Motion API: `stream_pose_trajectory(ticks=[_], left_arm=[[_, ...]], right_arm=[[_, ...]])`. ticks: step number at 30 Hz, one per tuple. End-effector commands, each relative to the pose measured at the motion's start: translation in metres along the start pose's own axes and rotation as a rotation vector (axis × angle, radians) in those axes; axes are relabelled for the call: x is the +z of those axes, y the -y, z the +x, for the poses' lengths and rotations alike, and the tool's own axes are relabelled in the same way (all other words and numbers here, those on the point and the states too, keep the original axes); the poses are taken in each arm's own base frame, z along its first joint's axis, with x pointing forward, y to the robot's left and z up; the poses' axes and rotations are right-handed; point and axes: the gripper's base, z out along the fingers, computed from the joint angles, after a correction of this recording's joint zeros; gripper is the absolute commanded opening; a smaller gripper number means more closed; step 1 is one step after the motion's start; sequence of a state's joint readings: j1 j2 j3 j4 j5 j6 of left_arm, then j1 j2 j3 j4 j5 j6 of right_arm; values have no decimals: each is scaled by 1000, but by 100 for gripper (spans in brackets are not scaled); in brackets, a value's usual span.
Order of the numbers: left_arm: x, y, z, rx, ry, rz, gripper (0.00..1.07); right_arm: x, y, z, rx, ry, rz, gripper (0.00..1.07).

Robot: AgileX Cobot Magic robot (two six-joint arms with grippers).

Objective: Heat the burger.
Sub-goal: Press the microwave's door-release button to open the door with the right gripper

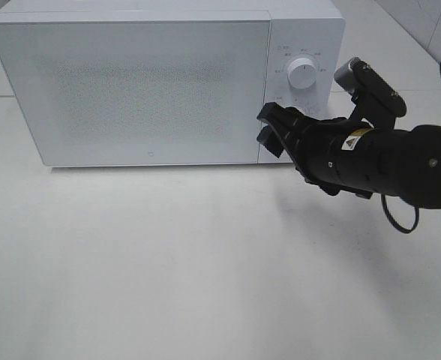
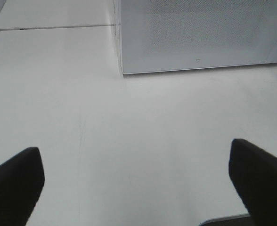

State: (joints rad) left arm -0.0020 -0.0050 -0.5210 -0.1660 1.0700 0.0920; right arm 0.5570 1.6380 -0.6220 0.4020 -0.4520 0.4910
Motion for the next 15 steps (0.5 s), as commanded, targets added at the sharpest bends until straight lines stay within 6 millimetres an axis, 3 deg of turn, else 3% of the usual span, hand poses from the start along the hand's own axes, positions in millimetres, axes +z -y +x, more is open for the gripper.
stream_pose_trajectory(ticks=[1,8,15], left_arm=[[0,0,1,-7,4,0,101],[0,0,1,-7,4,0,101],[0,0,1,-7,4,0,101]], right_arm=[[-9,1,-5,-139,-51,14,70],[-35,10,-8,-401,-250,75,70],[-61,10,-10,-543,-334,97,70]])
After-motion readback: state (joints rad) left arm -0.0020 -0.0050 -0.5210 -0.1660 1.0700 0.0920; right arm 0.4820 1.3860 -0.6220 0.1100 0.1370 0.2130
